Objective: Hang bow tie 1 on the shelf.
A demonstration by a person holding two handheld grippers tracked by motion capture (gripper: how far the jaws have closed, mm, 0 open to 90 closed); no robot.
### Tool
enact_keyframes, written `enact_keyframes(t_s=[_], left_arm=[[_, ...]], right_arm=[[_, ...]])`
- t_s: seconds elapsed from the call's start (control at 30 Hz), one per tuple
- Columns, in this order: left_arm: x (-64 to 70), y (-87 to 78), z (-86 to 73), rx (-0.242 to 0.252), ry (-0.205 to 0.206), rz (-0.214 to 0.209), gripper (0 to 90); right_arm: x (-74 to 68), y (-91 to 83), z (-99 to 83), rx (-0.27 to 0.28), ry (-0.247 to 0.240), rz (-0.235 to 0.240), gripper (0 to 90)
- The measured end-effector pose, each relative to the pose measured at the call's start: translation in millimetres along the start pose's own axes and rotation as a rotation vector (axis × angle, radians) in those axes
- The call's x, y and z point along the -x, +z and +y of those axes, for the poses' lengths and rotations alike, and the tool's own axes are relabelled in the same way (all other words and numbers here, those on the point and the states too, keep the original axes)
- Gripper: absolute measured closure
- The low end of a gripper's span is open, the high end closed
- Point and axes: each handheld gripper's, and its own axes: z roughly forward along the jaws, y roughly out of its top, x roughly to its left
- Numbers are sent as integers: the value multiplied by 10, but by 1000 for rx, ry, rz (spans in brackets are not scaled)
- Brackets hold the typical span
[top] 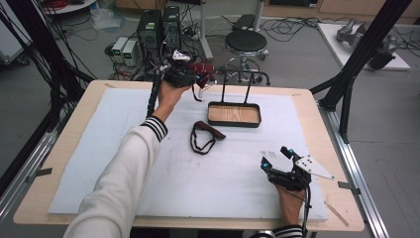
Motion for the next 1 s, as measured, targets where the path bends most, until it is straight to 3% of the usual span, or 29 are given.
enact_keyframes(t_s=[0.07,0.27,0.47,0.63,0.83,1.0], left_arm=[[27,25,-48,-24,21,-2,662],[59,62,-111,-60,13,-31,658],[74,63,-131,-63,11,-44,660],[36,36,-134,-67,-1,-55,453],[-16,-51,-123,-22,-27,-92,201],[-41,-187,-165,34,-18,-136,148]], right_arm=[[1,-1,-1,0,1,2,107],[-3,-1,0,-1,2,0,107],[-4,-1,0,-1,-2,1,107],[-2,-1,1,-1,-3,2,107],[1,2,1,3,-5,3,107],[3,0,-1,3,0,1,107]])
